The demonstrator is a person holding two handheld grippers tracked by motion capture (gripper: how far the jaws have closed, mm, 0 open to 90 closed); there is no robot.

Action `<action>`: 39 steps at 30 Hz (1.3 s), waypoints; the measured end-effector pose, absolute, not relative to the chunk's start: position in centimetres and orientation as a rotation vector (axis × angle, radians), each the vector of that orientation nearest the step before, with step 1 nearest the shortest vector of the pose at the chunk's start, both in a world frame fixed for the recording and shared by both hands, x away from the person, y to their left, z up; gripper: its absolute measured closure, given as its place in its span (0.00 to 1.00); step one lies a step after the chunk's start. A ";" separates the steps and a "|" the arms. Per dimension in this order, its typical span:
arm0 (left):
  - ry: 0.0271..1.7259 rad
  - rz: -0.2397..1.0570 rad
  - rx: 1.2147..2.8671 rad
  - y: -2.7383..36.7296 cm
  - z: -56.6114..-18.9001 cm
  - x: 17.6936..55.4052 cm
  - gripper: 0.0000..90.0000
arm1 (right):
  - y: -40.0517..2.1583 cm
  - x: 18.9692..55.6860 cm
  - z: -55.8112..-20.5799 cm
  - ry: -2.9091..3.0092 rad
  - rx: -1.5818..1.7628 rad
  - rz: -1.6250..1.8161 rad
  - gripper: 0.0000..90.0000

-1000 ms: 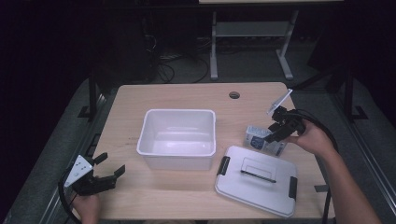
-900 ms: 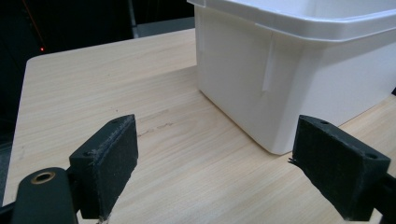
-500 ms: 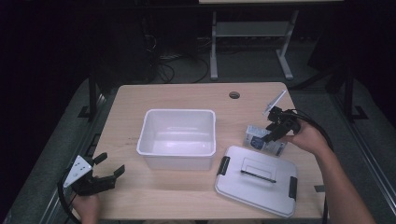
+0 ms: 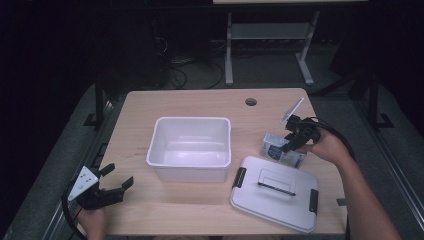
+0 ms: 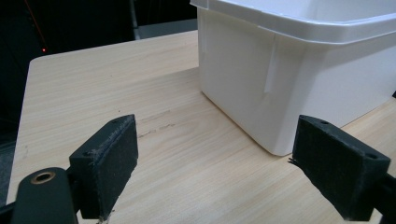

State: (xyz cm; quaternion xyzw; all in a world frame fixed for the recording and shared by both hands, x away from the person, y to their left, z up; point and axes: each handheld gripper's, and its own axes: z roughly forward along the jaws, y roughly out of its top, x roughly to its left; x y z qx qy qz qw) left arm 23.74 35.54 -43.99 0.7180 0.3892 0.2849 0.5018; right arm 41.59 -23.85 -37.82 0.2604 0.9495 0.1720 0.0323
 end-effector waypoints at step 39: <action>0.936 0.691 1.729 35.5 -43.9 23.7 0.15 | -23.0 37.6 -30.3 2.888 0.714 0.659 0.62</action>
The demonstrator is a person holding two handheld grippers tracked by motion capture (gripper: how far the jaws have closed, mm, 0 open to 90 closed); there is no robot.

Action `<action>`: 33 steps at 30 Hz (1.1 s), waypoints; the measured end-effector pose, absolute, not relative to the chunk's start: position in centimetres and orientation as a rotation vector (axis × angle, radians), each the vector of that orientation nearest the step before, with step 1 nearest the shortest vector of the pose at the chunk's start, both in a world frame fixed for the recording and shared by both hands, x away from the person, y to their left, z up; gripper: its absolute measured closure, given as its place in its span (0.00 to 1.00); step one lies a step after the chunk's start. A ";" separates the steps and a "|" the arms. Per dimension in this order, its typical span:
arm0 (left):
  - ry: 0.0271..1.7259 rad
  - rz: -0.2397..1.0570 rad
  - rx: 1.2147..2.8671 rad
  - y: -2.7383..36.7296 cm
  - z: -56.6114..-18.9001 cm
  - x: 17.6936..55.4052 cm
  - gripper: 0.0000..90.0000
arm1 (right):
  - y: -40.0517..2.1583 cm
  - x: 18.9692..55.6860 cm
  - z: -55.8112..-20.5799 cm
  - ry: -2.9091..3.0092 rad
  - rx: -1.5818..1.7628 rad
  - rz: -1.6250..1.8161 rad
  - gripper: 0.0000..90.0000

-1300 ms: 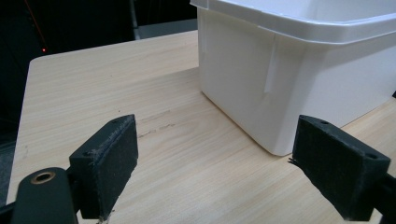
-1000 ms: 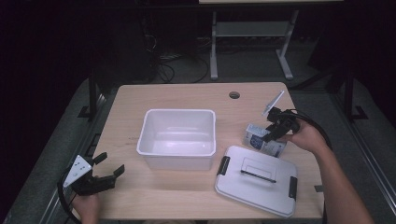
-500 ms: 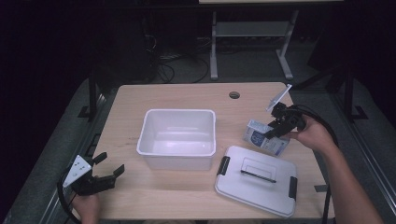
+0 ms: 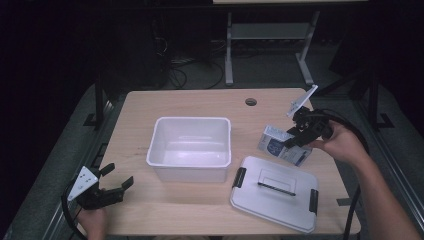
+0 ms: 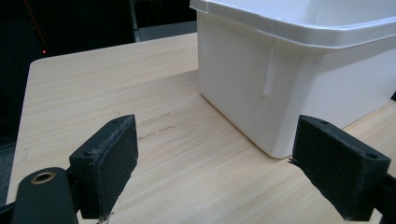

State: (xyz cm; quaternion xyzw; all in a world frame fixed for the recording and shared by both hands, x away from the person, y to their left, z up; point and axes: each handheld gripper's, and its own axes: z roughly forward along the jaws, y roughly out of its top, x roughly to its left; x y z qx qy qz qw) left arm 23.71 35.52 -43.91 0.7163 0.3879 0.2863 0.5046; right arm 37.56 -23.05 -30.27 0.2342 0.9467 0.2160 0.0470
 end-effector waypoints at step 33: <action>0.941 0.690 1.718 35.6 -43.9 23.6 0.15 | -17.9 33.9 -23.1 2.941 0.554 0.675 0.62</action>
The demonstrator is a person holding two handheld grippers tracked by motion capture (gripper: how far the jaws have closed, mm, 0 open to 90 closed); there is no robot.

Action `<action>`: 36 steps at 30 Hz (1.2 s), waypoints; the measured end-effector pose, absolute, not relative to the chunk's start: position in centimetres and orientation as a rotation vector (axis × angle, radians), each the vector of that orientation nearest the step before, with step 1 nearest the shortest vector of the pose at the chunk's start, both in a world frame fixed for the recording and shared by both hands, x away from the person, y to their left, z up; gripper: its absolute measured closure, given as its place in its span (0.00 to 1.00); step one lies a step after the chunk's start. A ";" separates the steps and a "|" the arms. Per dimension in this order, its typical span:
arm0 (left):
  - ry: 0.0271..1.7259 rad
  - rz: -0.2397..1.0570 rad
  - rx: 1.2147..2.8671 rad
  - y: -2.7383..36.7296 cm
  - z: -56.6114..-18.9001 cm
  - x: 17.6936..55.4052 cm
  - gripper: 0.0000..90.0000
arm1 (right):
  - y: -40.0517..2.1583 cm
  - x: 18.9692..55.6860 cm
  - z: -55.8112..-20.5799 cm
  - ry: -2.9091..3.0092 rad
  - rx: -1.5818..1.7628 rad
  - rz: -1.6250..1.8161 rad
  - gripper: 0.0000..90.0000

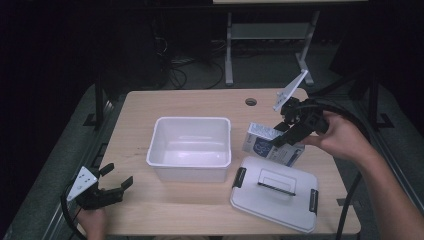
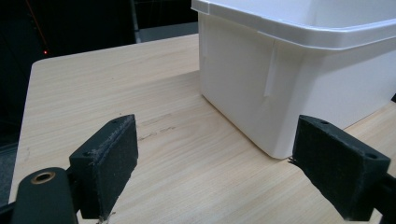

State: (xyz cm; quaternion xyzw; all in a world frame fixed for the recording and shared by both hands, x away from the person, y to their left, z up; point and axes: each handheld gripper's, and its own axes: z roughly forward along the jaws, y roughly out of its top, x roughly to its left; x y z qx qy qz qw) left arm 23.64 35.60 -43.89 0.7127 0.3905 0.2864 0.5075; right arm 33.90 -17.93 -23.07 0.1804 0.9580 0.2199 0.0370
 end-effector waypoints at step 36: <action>0.939 0.690 1.718 35.7 -43.9 23.7 0.15 | -8.7 33.4 -18.4 2.972 0.295 0.656 0.62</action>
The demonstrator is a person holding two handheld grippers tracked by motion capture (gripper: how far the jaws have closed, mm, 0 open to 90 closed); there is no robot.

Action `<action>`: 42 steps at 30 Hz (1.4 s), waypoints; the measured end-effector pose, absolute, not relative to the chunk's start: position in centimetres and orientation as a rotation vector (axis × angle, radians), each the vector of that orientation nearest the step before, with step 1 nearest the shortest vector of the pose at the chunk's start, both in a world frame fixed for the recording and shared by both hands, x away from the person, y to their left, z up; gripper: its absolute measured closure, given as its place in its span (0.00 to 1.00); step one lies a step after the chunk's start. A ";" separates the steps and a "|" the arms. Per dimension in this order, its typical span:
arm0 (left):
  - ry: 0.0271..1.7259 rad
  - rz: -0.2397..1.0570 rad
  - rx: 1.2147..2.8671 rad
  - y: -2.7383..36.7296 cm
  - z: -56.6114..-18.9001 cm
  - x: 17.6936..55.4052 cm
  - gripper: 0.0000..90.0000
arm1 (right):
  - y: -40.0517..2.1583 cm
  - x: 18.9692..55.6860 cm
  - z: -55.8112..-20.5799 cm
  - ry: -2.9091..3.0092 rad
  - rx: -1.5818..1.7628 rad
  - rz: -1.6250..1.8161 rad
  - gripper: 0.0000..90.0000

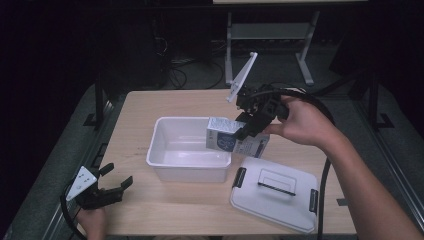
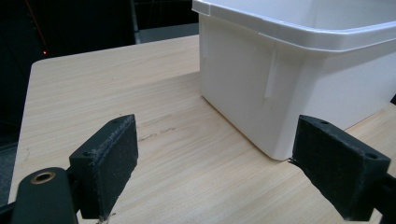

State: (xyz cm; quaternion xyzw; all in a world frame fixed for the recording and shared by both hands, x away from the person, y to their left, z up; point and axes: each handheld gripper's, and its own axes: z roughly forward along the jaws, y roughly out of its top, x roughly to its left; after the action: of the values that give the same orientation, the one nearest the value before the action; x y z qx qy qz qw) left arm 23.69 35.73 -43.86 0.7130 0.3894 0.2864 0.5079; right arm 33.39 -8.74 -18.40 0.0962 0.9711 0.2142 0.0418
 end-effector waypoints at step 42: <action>0.937 0.692 1.703 35.9 -43.8 23.6 0.15 | -1.8 36.2 -21.4 3.033 0.180 0.679 0.62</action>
State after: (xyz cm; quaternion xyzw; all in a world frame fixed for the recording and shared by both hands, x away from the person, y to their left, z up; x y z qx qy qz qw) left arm 23.65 35.93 -43.81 0.7083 0.3897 0.2877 0.5135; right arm 36.19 -1.82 -21.39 0.0579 0.9741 0.2182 0.0143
